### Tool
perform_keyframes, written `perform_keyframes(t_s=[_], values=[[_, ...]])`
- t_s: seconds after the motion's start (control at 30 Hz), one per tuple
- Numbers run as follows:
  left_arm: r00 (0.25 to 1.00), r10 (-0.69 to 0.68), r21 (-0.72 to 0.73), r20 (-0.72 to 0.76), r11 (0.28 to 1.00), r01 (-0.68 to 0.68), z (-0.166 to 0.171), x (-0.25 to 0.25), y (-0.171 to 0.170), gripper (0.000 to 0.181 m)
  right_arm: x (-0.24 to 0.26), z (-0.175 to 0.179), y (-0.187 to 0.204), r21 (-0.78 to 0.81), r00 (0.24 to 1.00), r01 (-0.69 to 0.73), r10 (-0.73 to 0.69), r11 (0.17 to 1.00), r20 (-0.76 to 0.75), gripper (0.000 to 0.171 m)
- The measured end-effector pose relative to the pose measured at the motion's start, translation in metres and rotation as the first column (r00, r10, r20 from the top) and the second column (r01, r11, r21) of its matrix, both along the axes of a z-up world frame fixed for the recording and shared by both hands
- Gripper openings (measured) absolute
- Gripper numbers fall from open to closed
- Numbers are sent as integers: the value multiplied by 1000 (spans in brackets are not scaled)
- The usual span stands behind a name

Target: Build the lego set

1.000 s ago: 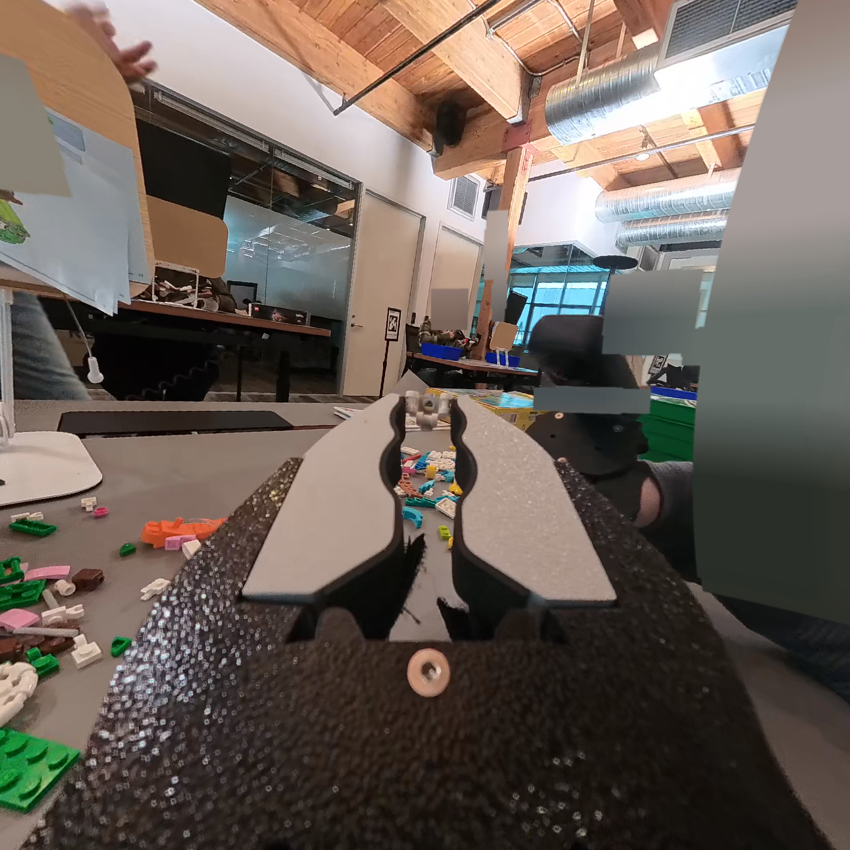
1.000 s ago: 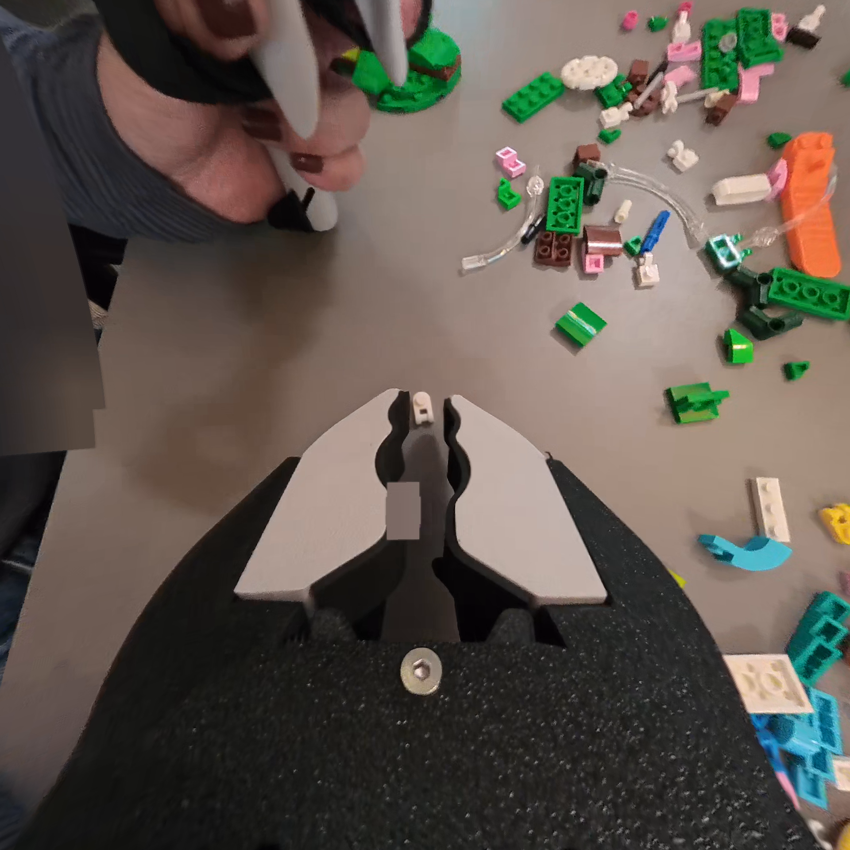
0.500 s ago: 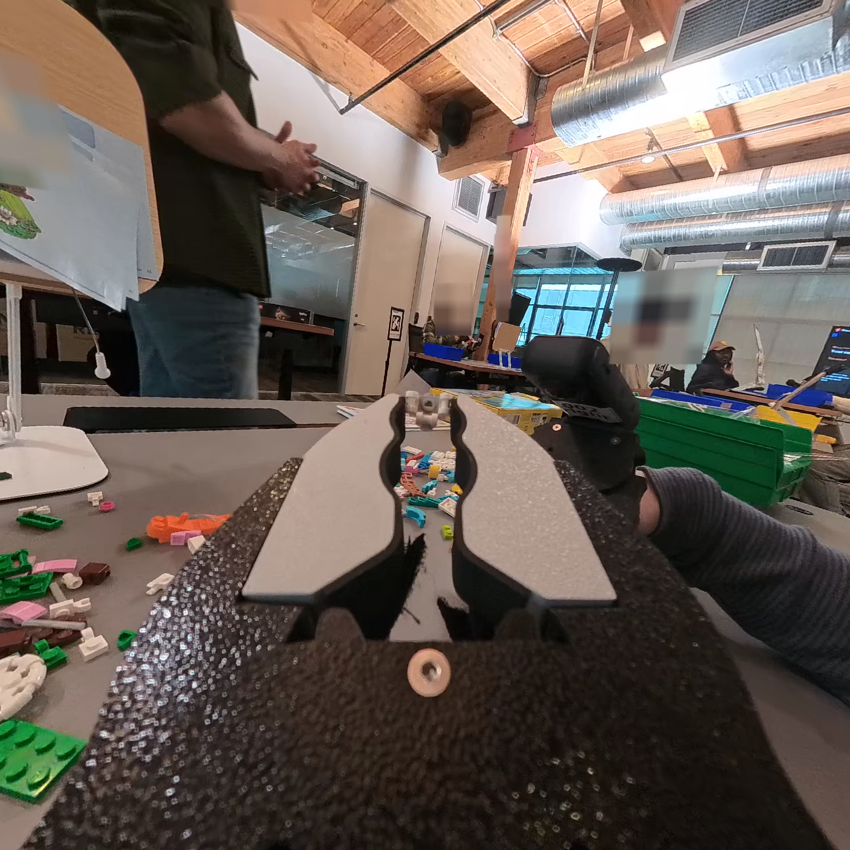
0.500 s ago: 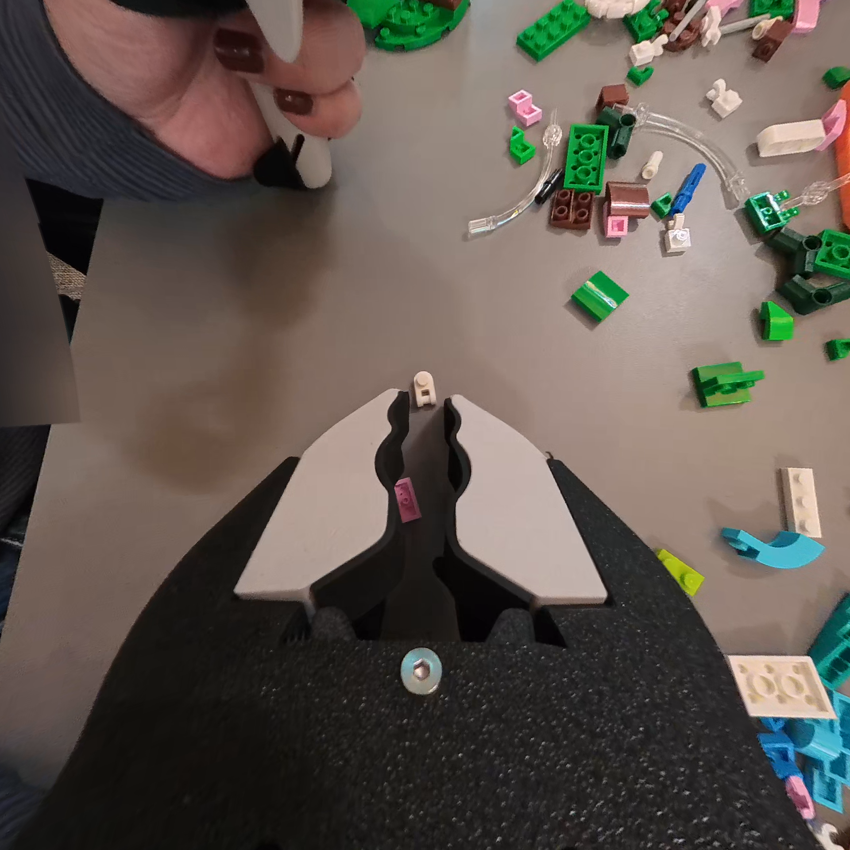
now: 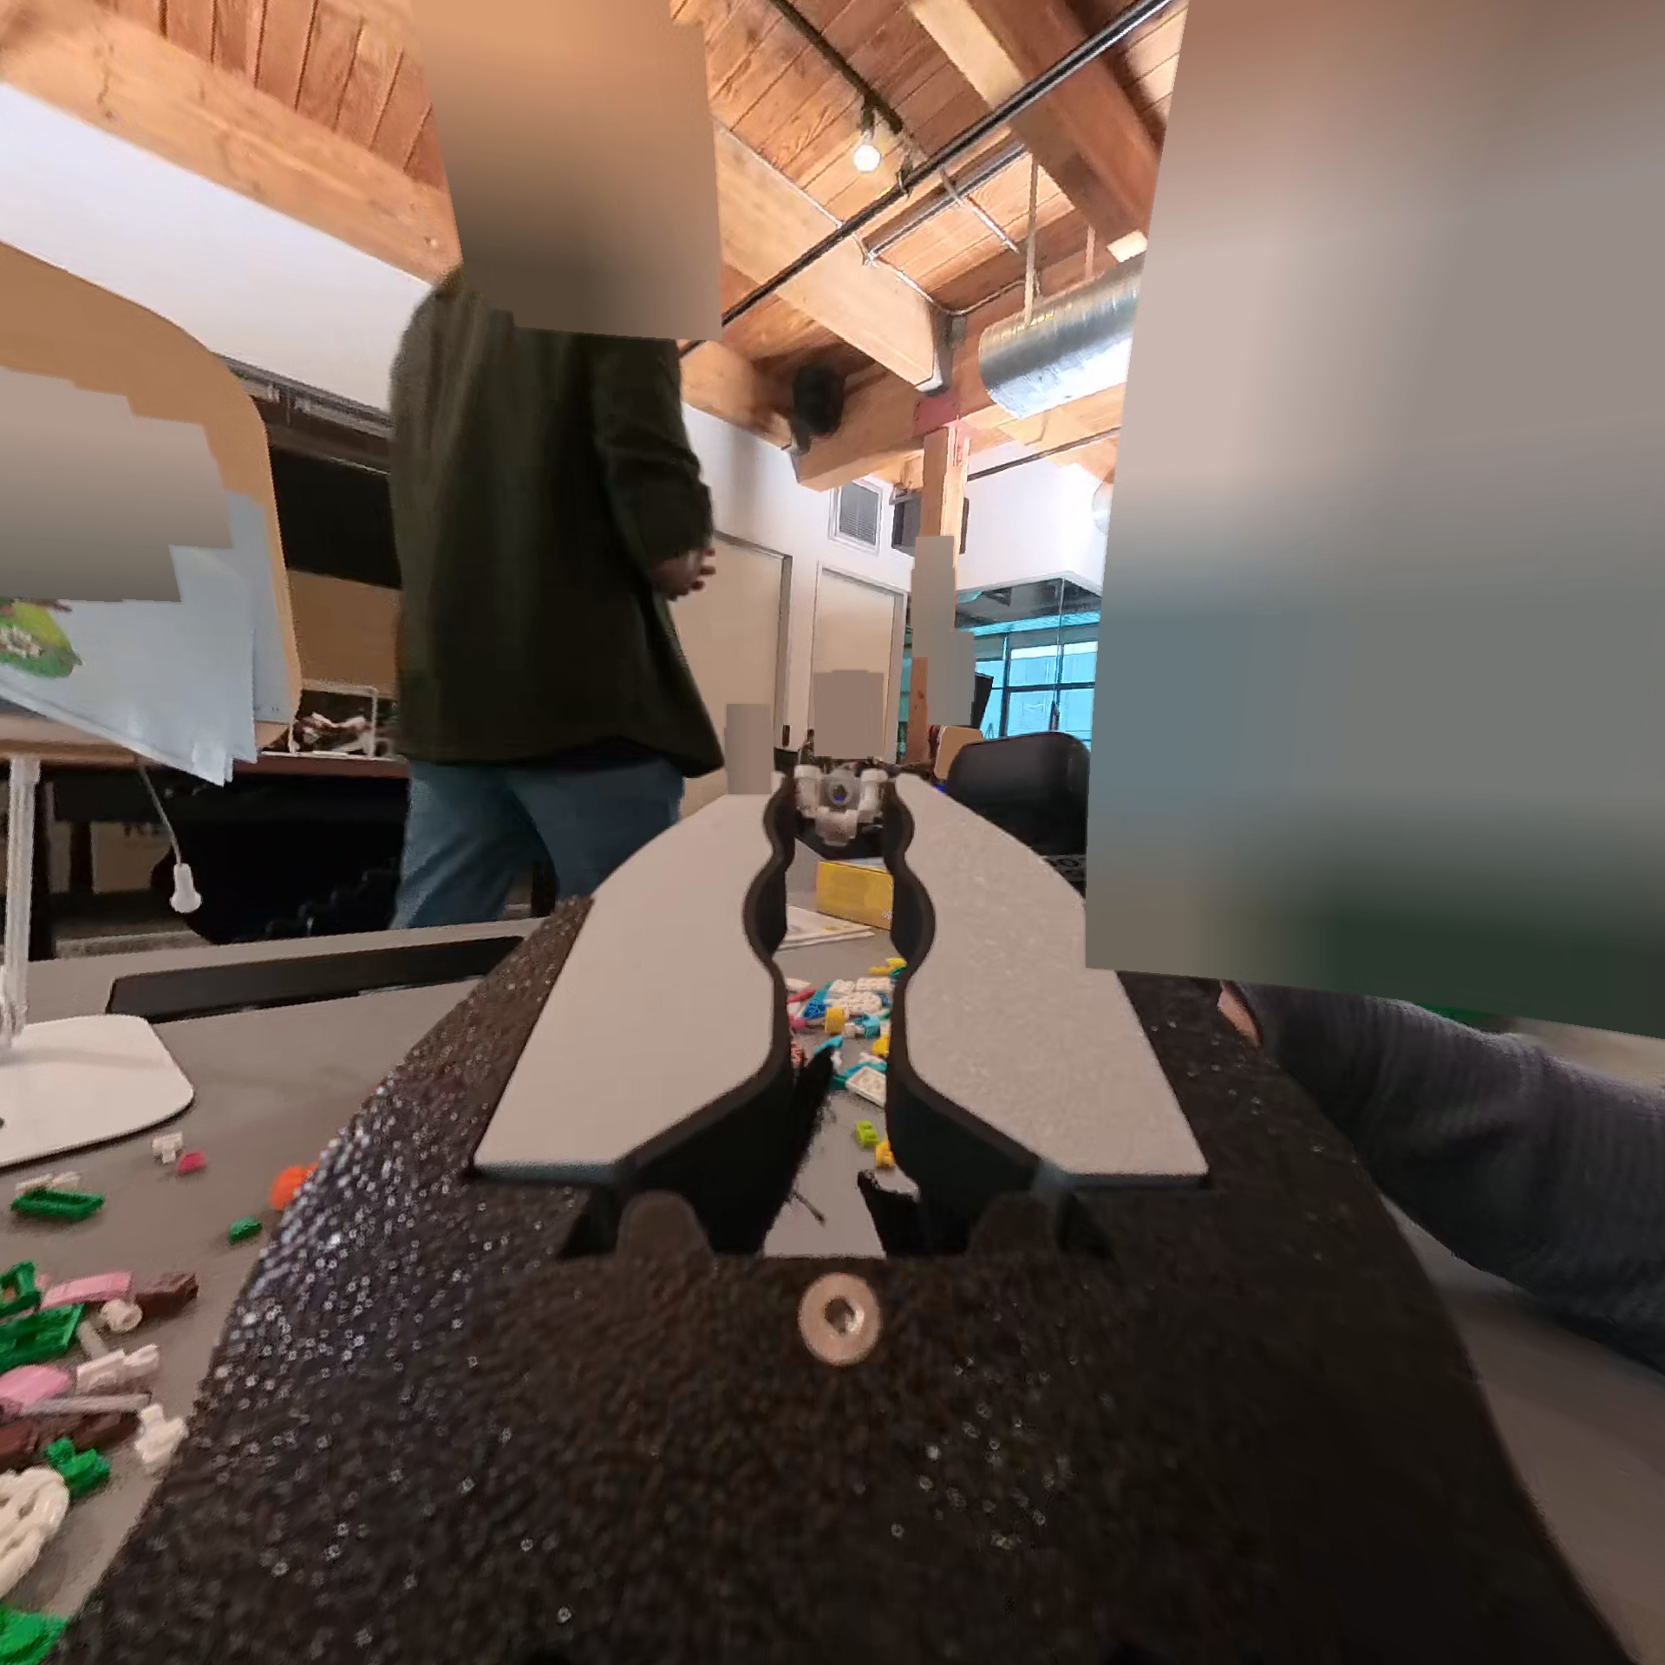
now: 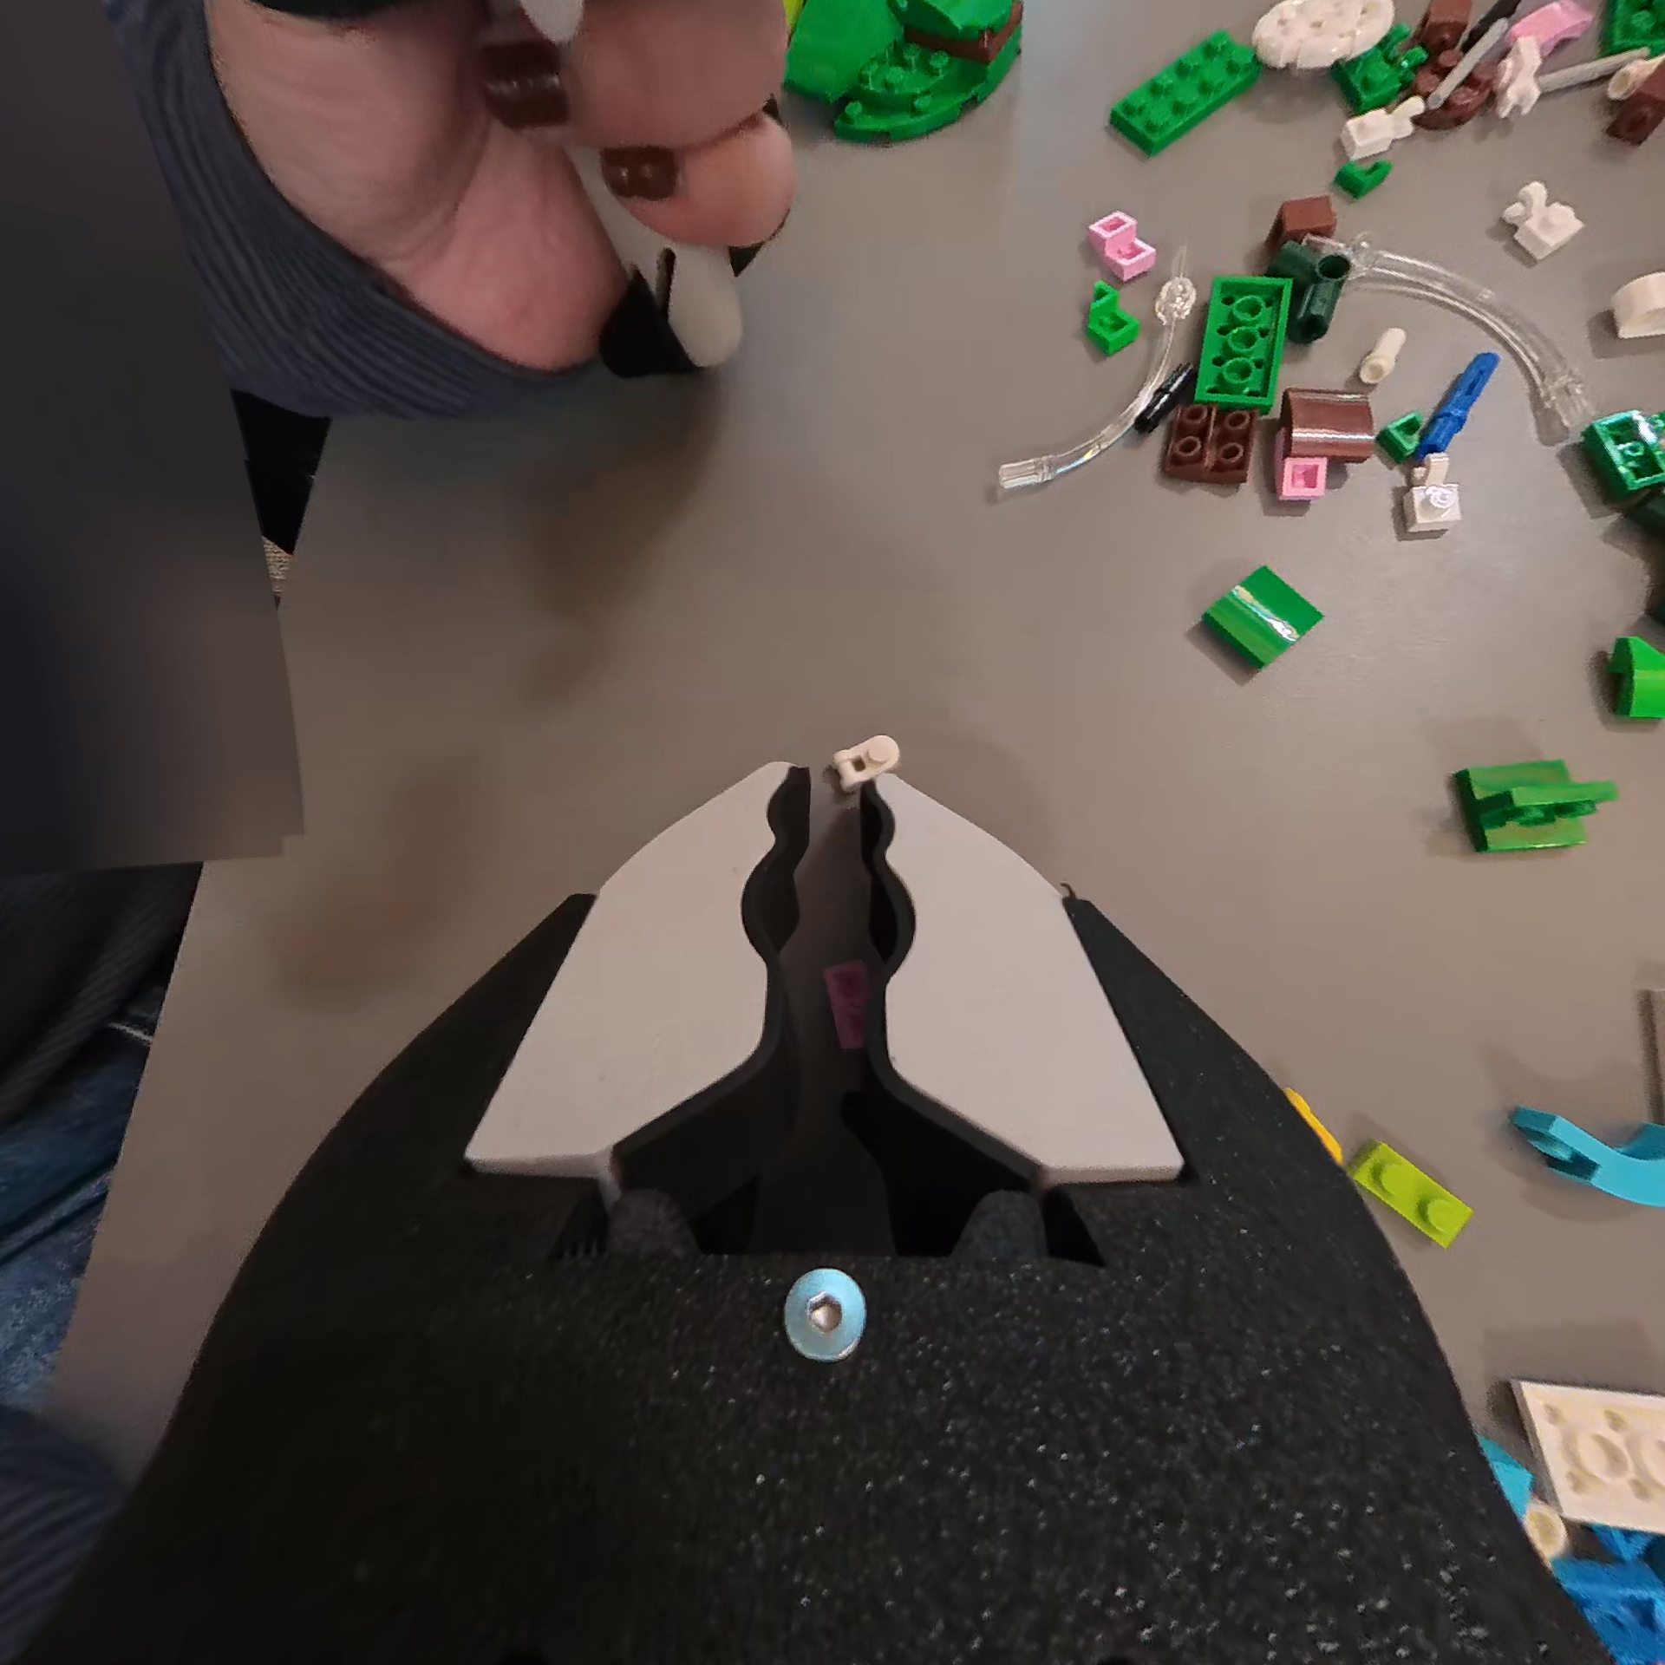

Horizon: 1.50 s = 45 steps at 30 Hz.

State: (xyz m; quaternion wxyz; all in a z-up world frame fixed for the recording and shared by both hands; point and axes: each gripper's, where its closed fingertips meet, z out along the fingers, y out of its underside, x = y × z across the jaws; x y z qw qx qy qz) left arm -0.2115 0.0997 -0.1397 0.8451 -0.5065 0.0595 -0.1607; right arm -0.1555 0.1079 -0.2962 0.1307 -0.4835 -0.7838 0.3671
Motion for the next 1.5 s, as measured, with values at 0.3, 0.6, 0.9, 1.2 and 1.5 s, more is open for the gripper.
perform_keyframes(t_s=[0.3, 0.6, 0.9, 1.2, 1.5], values=[[998, 55, -51, 27, 997, -54, -6, -11, 5, 18, 2, -2, 0, -2, 999, 19, -19, 1000, 41, 14], [998, 35, -92, 43, 995, -31, -12, -9, 10, 18, 0, -3, -3, 37, 999, 4, -6, 999, 40, 13], [998, 27, -104, 48, 994, -22, -14, -9, 12, 18, 0, -3, -5, 19, 999, -2, 1, 1000, 42, 12], [999, 23, -109, 48, 994, -18, -15, -8, 12, 18, -10, 1, -20, 98, 994, -91, 96, 991, -49, 15], [999, 13, -115, 49, 993, -7, -15, -7, 13, 18, -16, 8, -4, 144, 990, -27, 47, 989, -136, 17]])
